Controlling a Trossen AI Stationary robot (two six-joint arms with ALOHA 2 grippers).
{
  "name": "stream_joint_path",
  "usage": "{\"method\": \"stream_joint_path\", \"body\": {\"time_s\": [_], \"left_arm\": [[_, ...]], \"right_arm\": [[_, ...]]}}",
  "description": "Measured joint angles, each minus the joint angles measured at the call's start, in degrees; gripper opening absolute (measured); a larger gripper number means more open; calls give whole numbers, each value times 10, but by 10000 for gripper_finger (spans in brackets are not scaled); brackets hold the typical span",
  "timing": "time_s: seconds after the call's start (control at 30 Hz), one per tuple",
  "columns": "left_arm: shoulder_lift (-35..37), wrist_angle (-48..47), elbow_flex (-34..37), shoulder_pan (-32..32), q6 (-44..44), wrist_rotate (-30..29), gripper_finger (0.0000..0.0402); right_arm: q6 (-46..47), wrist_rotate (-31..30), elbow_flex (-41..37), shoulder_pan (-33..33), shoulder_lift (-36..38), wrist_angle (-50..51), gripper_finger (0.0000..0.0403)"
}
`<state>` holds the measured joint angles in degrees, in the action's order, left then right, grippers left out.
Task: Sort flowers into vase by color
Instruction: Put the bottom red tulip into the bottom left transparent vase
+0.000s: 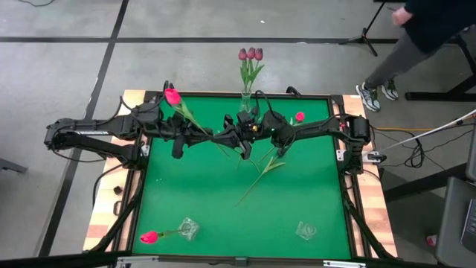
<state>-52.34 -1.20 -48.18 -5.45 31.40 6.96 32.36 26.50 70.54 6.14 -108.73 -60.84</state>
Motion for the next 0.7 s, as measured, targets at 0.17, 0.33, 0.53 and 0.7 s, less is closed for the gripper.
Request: {"method": "stream_joint_path", "body": {"time_s": [0.17,0.33,0.53,0.7], "left_arm": [[0,-2,0,0,1,0,64],[0,-4,0,0,5,-3,64],[0,-4,0,0,12,-20,53],[0,-7,0,1,11,-30,16]], "right_arm": [[0,0,0,2,0,0,0],[2,2,0,4,0,-1,0],[3,4,0,4,0,-1,3],[3,6,0,5,0,9,17]]}}
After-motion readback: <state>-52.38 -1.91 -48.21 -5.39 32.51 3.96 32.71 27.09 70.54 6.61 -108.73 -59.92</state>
